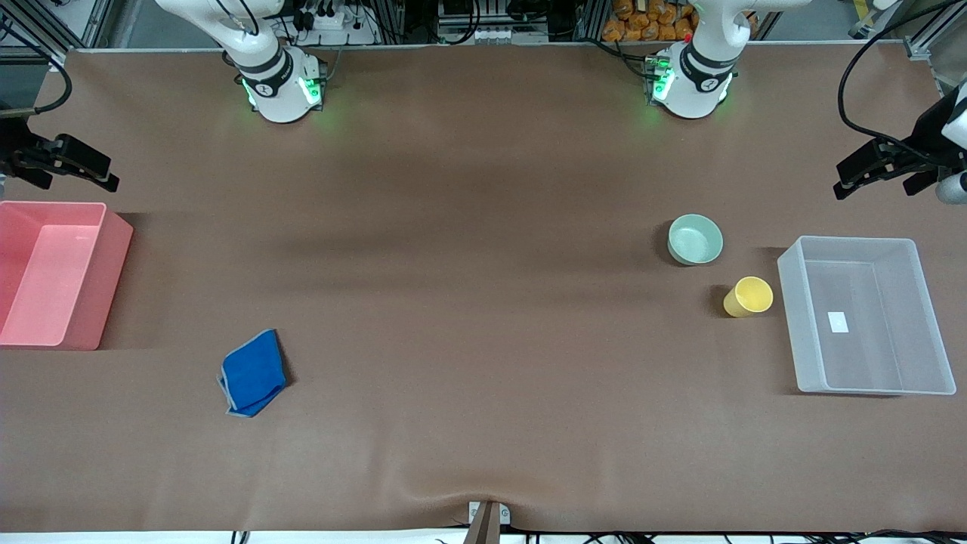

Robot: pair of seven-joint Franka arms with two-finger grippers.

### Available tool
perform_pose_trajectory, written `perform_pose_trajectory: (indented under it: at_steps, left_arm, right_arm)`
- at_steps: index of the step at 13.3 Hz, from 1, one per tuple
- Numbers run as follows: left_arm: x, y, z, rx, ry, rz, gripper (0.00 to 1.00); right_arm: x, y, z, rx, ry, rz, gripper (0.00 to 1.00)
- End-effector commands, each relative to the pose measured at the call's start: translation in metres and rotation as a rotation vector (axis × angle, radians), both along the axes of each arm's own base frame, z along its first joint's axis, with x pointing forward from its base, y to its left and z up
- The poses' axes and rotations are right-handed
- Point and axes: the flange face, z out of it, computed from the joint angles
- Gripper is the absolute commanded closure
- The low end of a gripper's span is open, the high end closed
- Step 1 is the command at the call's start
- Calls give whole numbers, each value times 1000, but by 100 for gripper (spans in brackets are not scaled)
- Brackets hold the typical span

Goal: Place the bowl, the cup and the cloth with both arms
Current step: 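Reach the right gripper to the blue cloth while the left gripper reaches the yellow cup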

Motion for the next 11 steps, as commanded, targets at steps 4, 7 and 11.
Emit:
perform_pose_trajectory:
  at_steps: [4,7,11]
  left_arm:
    - [1,0,2,-2,6,-20,0]
    - [3,-3,-5,-2,18,-19,0]
    - [9,-5,-15,-1,38,-16,0]
  right_arm:
    - [-4,-1,-1,-8,11,17,0]
    - [0,4,-16,-8,42,11,0]
    - [31,7,-74,-8,131,-19,0]
